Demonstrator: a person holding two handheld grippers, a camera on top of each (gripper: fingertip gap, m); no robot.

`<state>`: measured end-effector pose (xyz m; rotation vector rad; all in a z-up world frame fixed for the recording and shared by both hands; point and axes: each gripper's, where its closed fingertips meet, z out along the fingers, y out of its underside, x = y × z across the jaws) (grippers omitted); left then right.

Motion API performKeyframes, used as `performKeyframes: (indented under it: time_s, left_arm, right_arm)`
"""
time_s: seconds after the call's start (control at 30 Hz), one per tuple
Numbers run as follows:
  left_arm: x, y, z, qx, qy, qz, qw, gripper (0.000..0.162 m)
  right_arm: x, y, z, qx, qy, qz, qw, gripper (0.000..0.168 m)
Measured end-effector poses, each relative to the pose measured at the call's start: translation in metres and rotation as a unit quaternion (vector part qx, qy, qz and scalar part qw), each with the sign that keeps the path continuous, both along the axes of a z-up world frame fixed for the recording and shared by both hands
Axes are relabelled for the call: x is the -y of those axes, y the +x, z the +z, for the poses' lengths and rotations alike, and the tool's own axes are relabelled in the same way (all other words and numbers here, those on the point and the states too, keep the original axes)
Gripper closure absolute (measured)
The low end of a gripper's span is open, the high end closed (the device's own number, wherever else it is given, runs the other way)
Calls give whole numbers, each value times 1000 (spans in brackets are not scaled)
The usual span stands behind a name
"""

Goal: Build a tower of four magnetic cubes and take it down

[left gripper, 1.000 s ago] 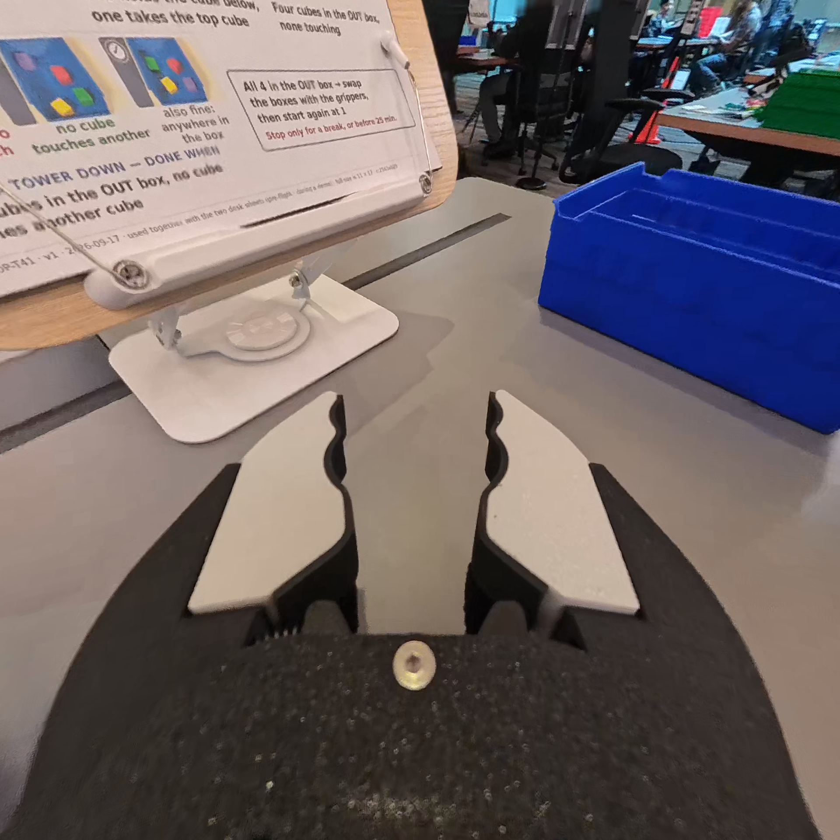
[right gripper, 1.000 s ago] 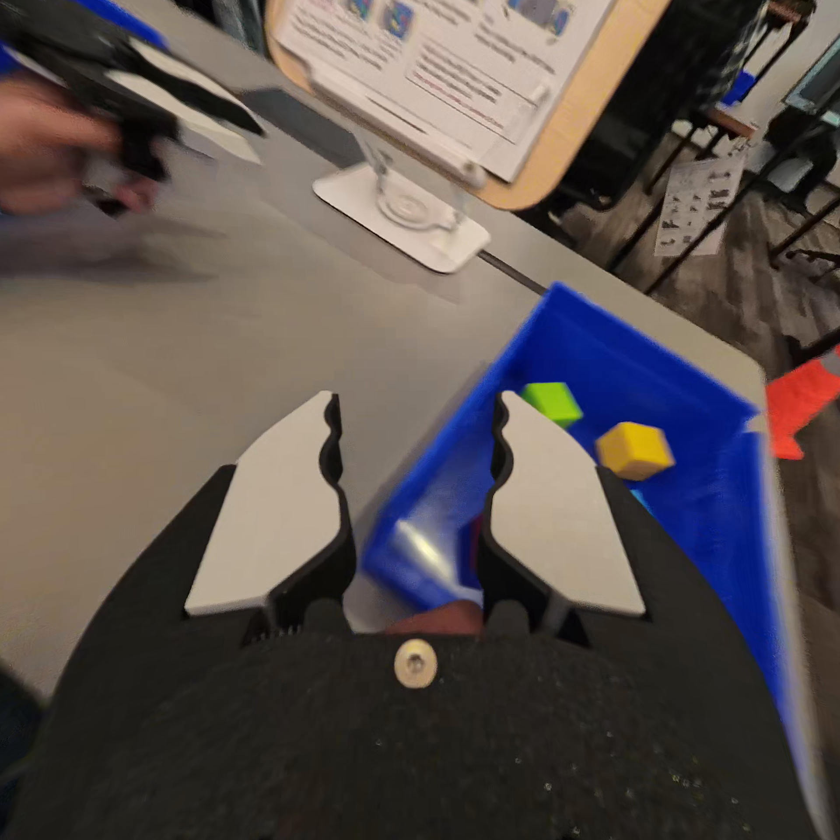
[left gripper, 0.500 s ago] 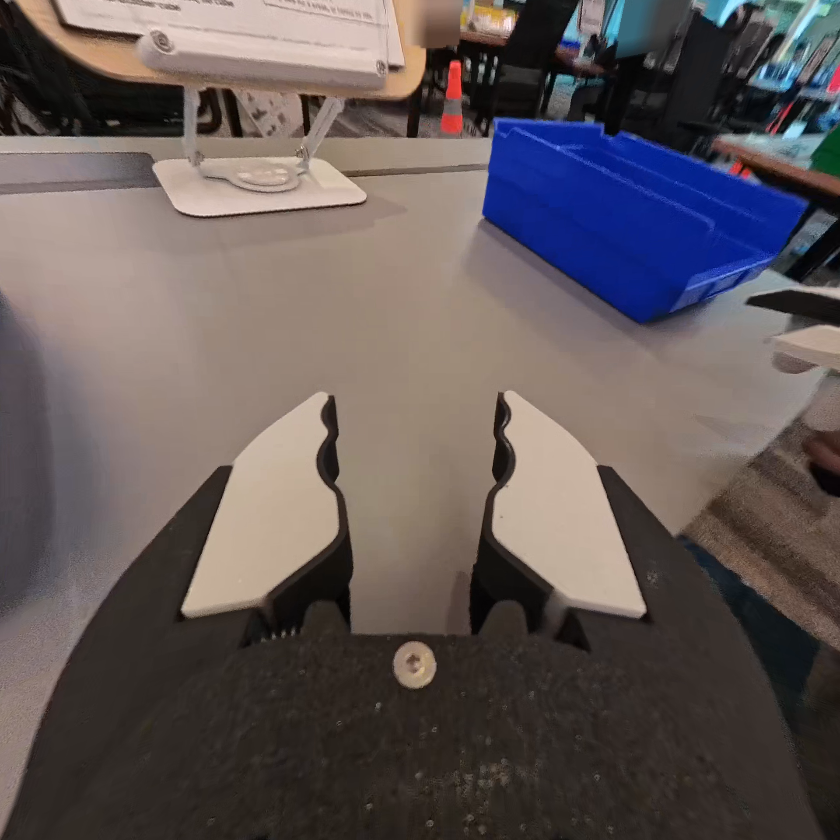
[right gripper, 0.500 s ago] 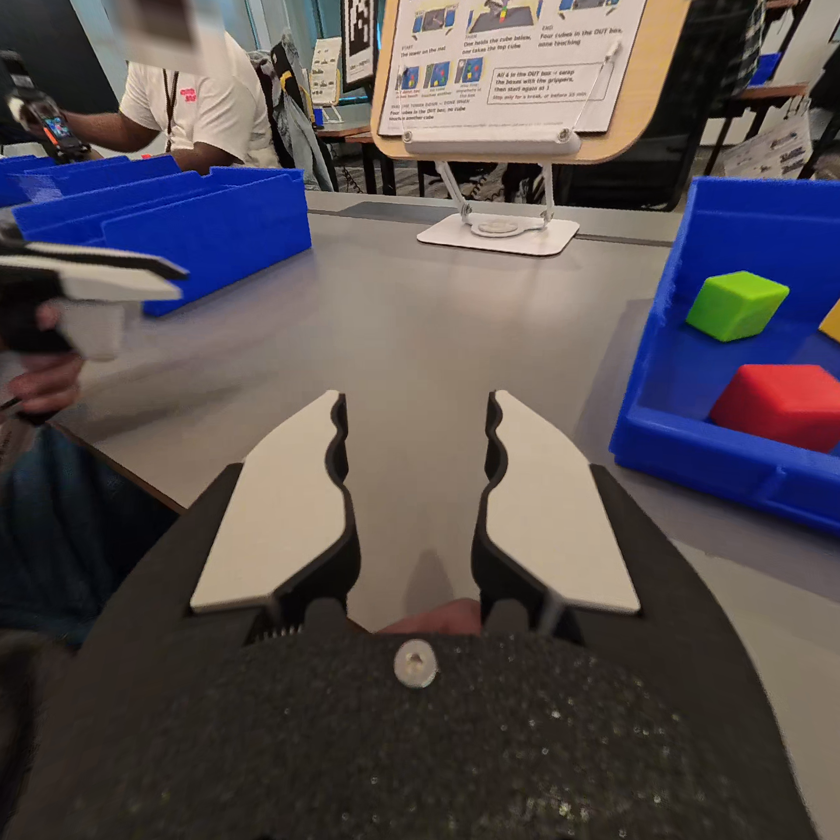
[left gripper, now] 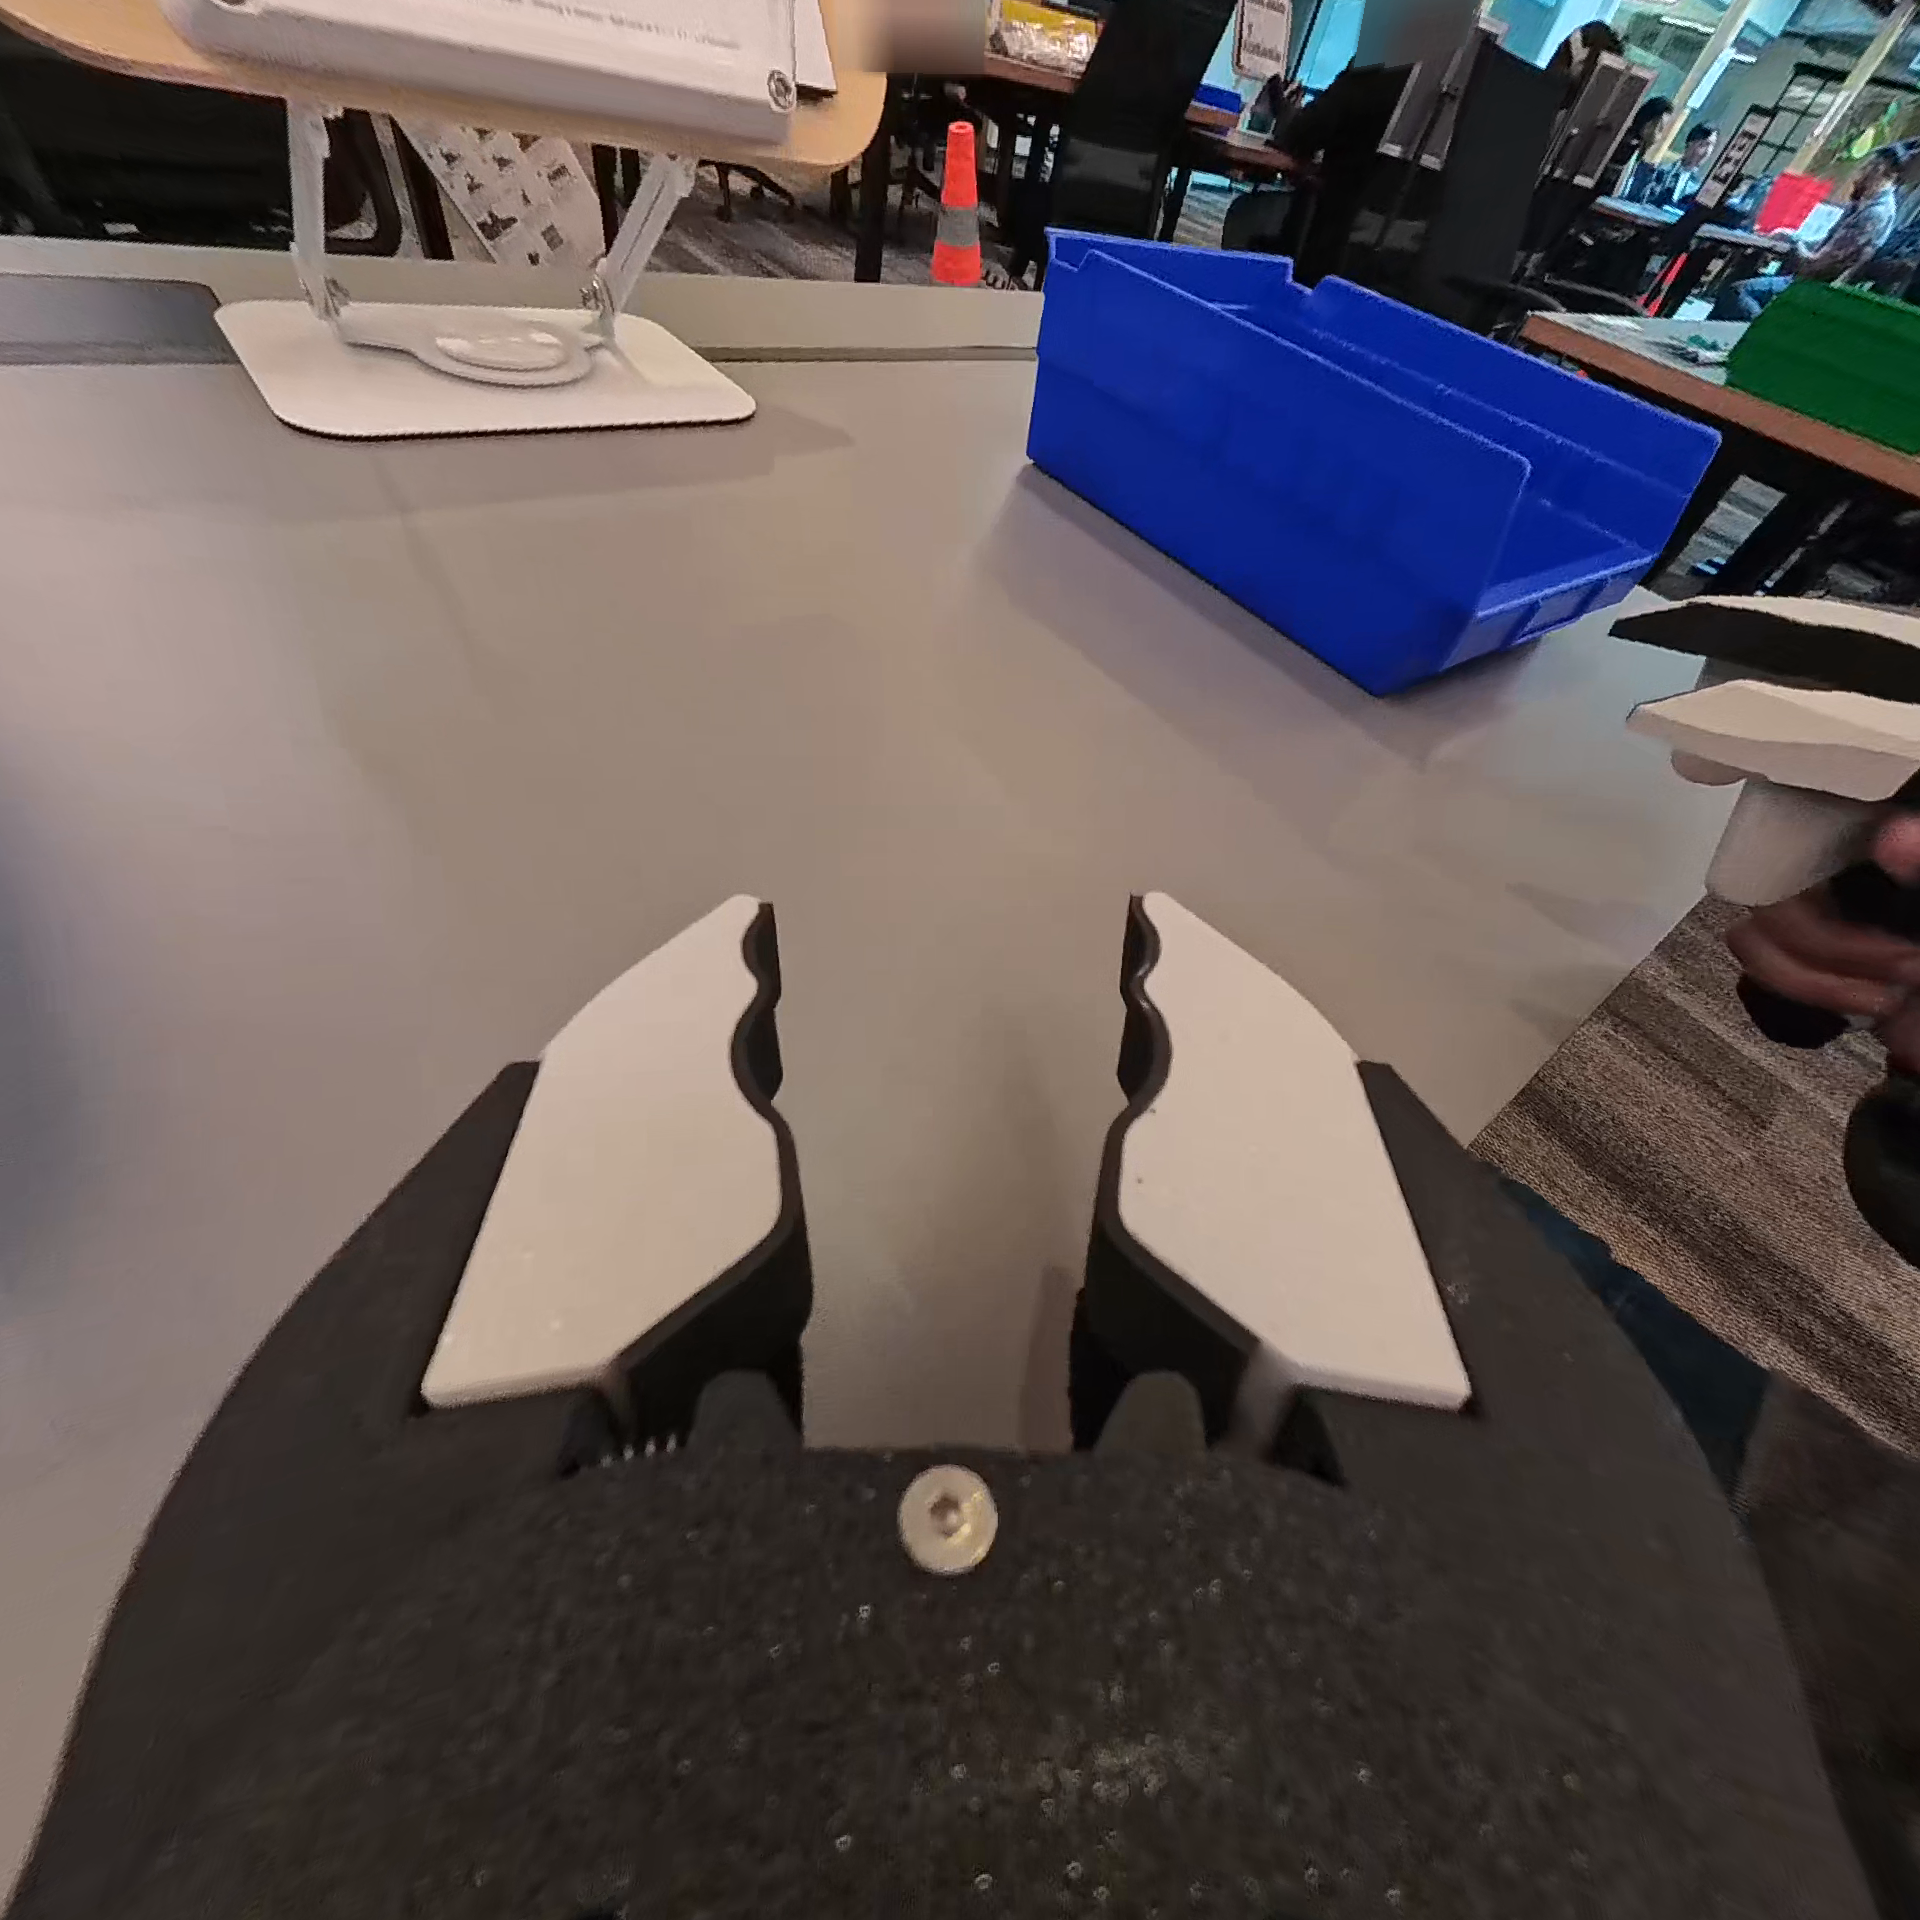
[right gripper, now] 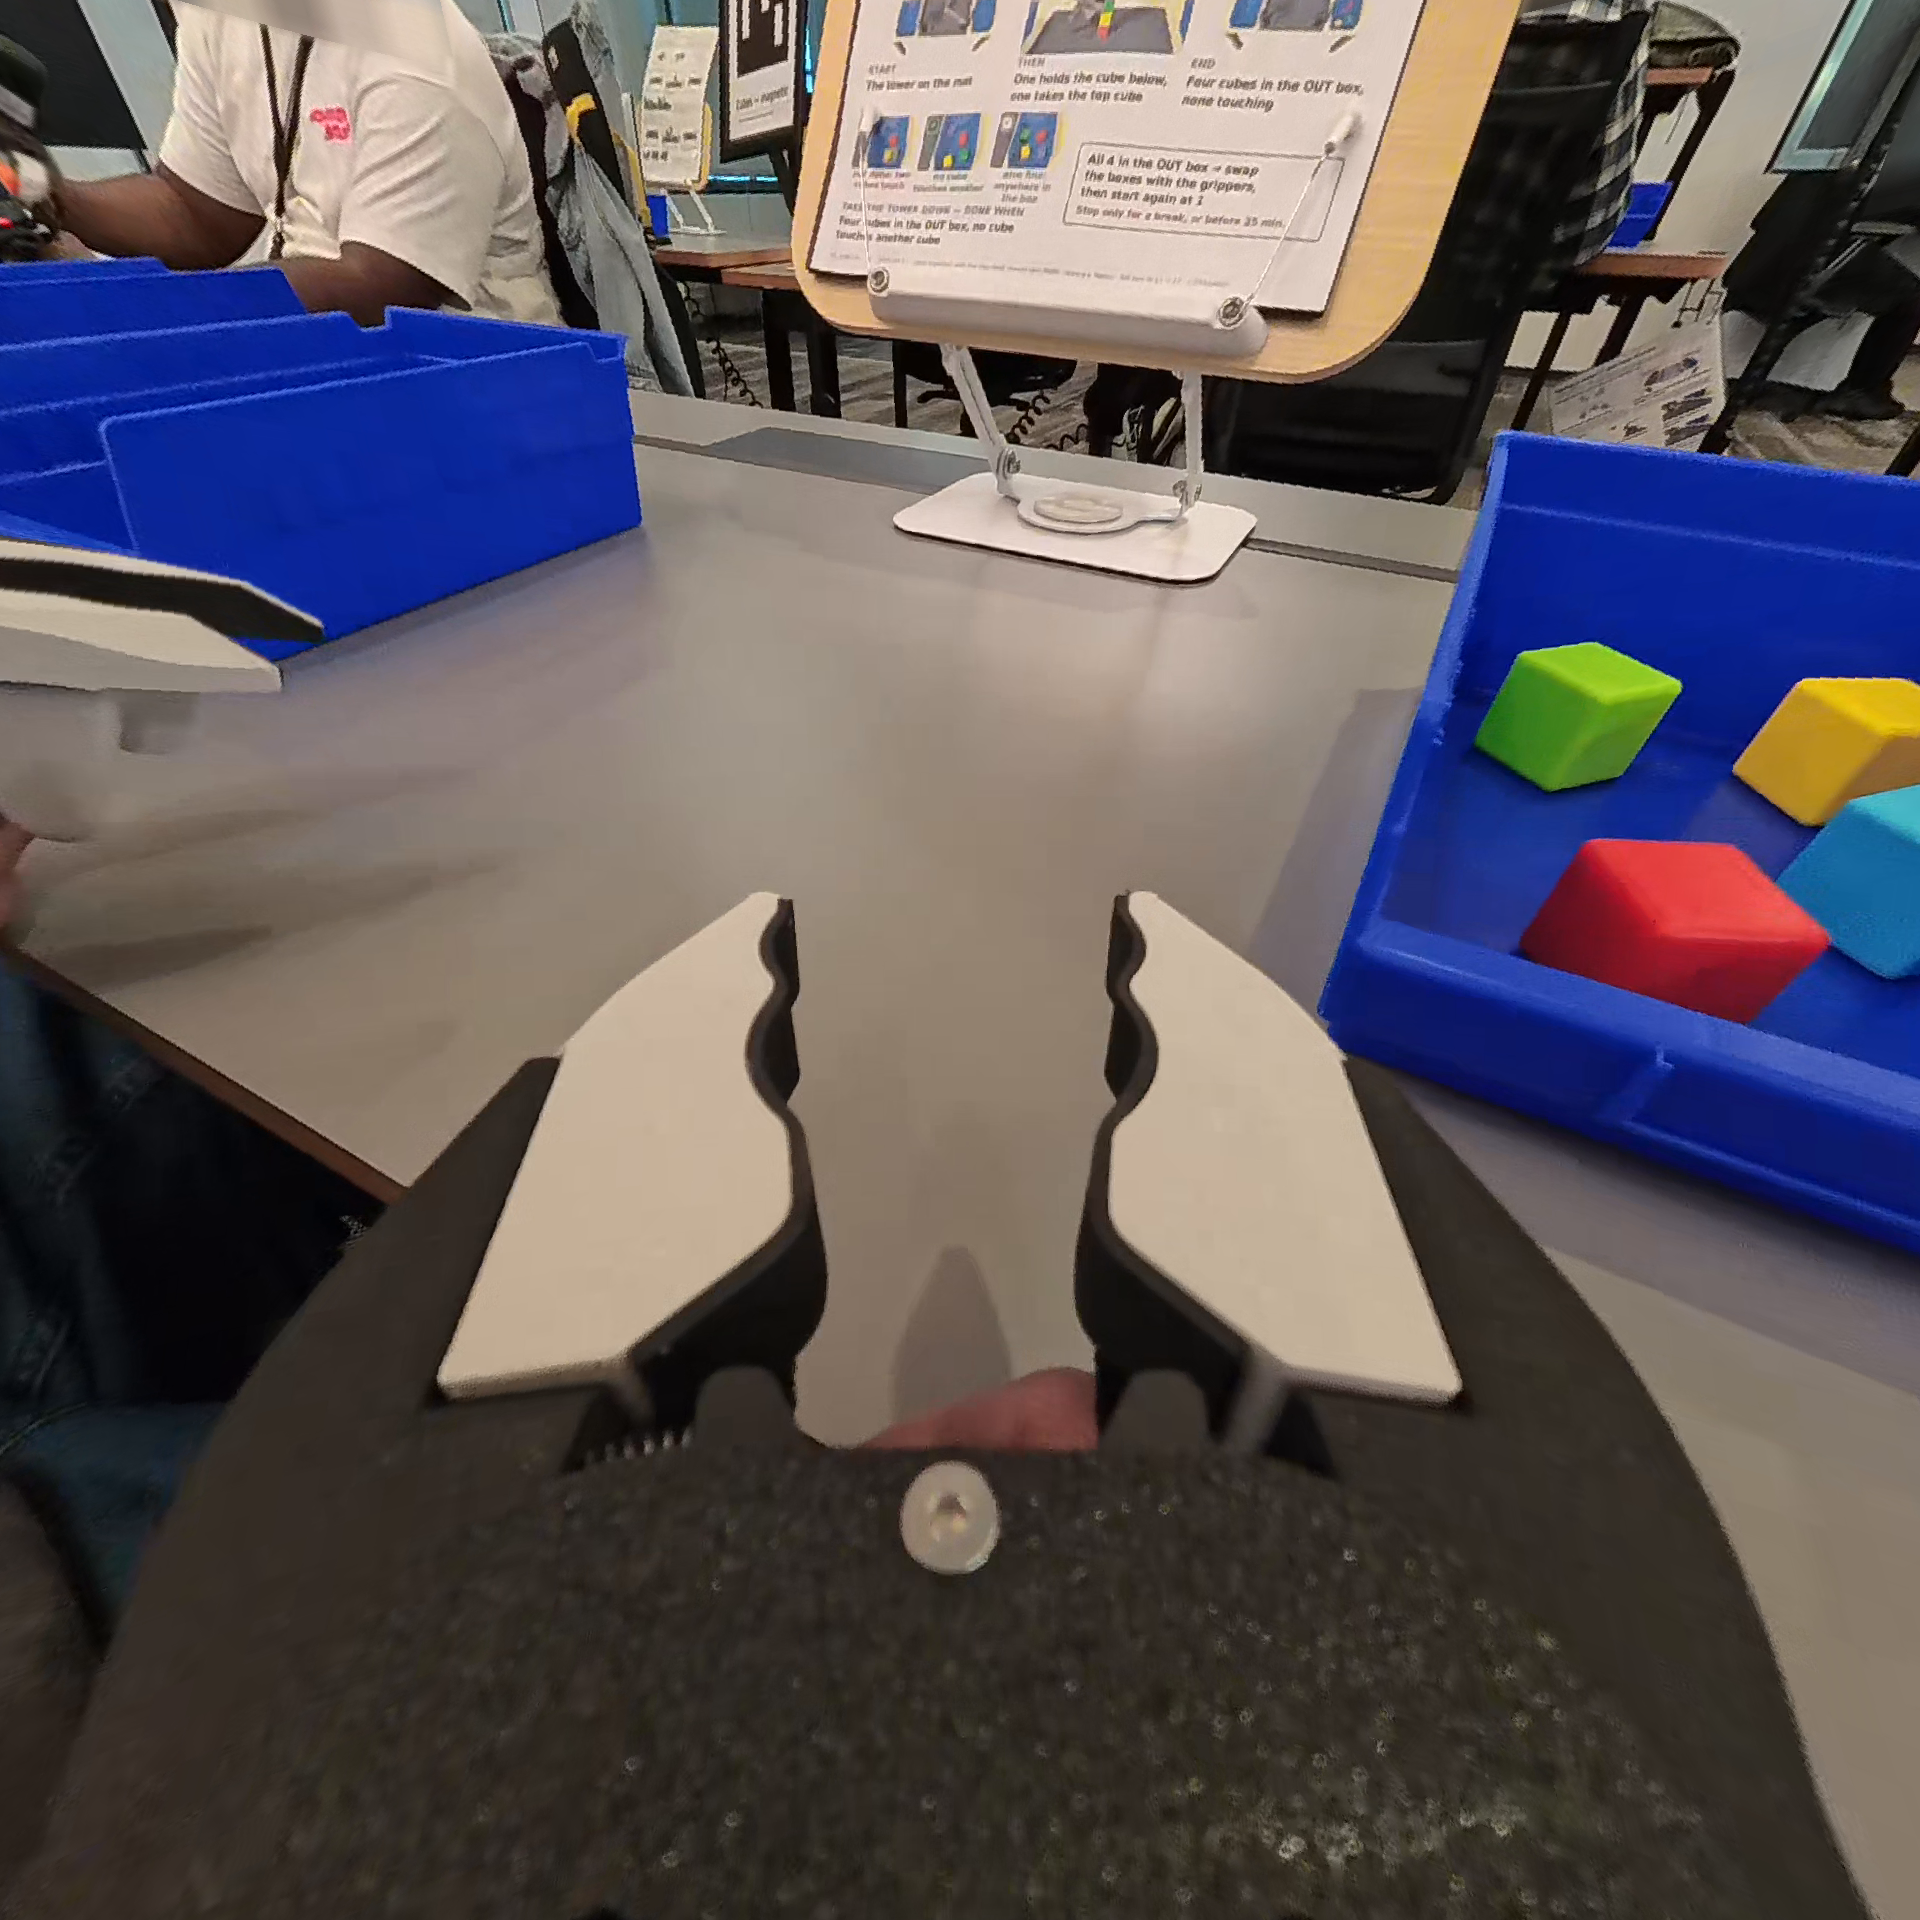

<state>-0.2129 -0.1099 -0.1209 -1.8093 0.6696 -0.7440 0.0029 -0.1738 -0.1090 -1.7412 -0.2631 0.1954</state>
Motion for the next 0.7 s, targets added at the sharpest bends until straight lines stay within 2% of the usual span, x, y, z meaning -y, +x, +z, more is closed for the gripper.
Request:
performKeyframes:
  time_s: [0.1, 0.2, 0.3, 0.37, 0.43, 0.53, 0.7]
  left_arm:
    - [1, 1, -1, -1, -4, -3, 1000, 99]
    - [6, 10, -5, 4, -22, -26, 999, 107]
    - [10, 24, -7, 9, -32, -39, 999, 107]
    - [11, 43, -5, 9, -38, -49, 998, 100]
    - [15, 74, -1, 4, -38, -74, 997, 93]
    - [27, 137, 5, -19, -30, -137, 990, 95]
    - [7, 239, 13, -41, -30, -139, 989, 90]
  right_arm:
    - [0, 2, 0, -4, -2, -3, 1000, 111]
    - [0, 8, 3, -9, 6, -16, 1000, 112]
    - [-1, 21, 5, -20, 11, -42, 999, 112]
    - [-2, 38, 8, -29, 18, -76, 997, 112]
    - [-1, 57, 11, -38, 24, -114, 992, 113]
    - [5, 91, 18, -50, 42, -172, 983, 115]
    - [23, 148, 27, -50, 70, -272, 958, 119]
